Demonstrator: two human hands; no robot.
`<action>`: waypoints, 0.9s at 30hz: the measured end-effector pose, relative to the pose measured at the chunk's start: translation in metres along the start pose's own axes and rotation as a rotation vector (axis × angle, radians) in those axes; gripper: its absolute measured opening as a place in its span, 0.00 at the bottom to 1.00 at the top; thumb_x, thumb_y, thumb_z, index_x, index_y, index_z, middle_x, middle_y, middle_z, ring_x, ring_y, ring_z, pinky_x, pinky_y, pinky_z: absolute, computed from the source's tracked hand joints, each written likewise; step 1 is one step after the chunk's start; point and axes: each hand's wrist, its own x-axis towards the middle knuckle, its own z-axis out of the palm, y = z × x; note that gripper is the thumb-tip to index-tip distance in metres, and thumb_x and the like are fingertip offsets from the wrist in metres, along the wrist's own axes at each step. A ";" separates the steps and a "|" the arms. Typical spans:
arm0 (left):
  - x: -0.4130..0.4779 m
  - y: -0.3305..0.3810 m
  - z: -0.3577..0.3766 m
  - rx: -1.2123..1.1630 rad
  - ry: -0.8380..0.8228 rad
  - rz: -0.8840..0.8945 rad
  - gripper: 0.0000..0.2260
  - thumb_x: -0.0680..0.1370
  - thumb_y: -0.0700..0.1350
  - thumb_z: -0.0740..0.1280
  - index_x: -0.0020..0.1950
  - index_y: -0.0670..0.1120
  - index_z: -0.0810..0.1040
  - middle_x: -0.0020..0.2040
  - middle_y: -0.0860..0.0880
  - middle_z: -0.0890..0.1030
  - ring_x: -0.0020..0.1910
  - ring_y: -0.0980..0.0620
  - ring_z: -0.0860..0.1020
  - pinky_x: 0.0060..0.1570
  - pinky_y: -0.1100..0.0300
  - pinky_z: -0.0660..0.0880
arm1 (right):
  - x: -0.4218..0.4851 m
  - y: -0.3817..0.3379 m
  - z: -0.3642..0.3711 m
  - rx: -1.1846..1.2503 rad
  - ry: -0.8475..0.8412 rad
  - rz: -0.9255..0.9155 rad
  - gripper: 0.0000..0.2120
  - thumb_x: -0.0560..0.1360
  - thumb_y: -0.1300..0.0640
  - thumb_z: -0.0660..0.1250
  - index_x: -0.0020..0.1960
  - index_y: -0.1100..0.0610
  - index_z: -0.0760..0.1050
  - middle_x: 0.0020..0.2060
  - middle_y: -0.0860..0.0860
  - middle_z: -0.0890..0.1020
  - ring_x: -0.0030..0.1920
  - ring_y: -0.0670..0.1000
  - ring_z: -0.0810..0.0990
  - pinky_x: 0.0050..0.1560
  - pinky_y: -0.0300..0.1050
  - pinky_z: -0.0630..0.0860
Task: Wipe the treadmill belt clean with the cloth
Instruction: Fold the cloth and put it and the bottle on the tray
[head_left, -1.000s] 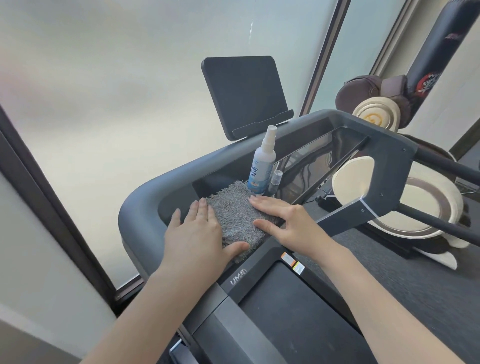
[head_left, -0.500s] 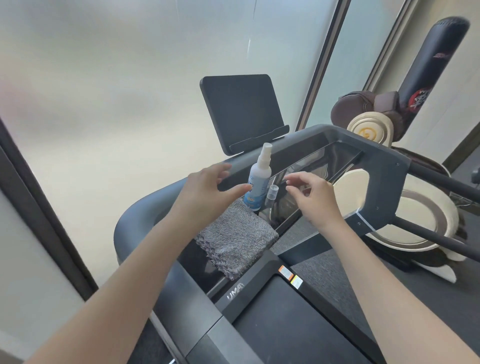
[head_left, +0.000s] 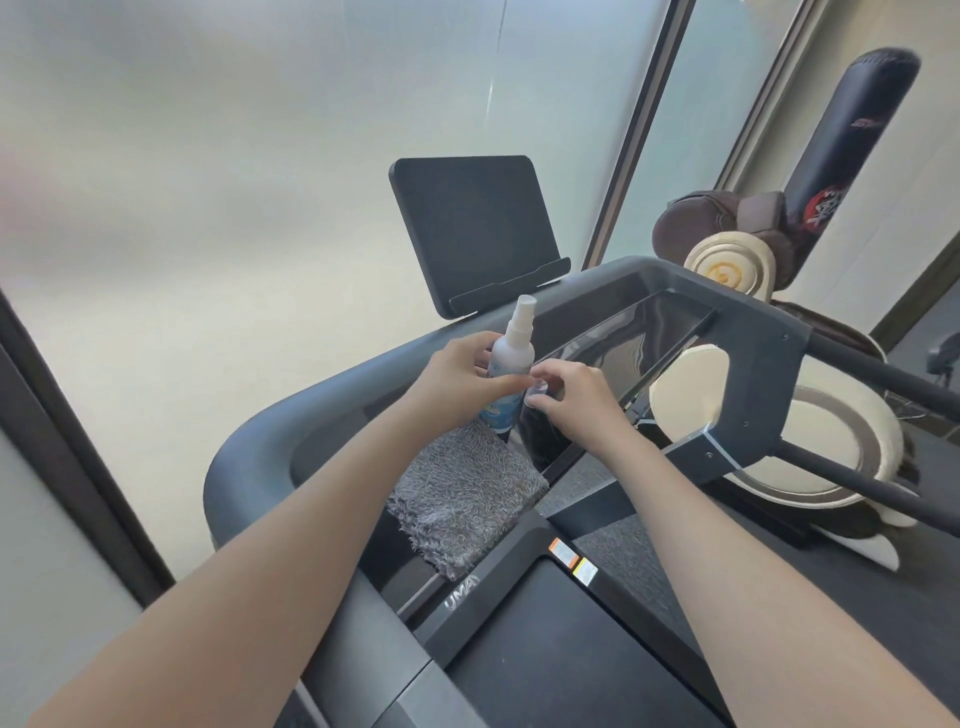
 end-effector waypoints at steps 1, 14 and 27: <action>0.000 -0.001 0.000 -0.014 -0.001 0.006 0.13 0.71 0.48 0.76 0.52 0.55 0.78 0.51 0.45 0.83 0.43 0.53 0.79 0.53 0.54 0.77 | -0.001 -0.001 0.000 0.007 0.008 0.004 0.10 0.70 0.58 0.69 0.51 0.52 0.79 0.45 0.50 0.82 0.45 0.49 0.76 0.50 0.43 0.73; 0.007 -0.014 0.001 -0.044 -0.012 0.042 0.14 0.71 0.48 0.75 0.55 0.53 0.78 0.50 0.45 0.83 0.46 0.49 0.81 0.55 0.48 0.77 | 0.011 -0.084 -0.098 0.404 0.425 -0.190 0.08 0.71 0.54 0.72 0.47 0.54 0.74 0.42 0.47 0.81 0.42 0.43 0.79 0.41 0.32 0.73; 0.007 -0.017 0.001 -0.066 -0.024 0.069 0.14 0.73 0.47 0.74 0.57 0.53 0.78 0.51 0.47 0.83 0.45 0.51 0.81 0.49 0.59 0.76 | 0.003 -0.077 -0.069 0.198 0.266 -0.268 0.08 0.72 0.56 0.71 0.49 0.57 0.77 0.42 0.49 0.82 0.43 0.44 0.79 0.41 0.26 0.71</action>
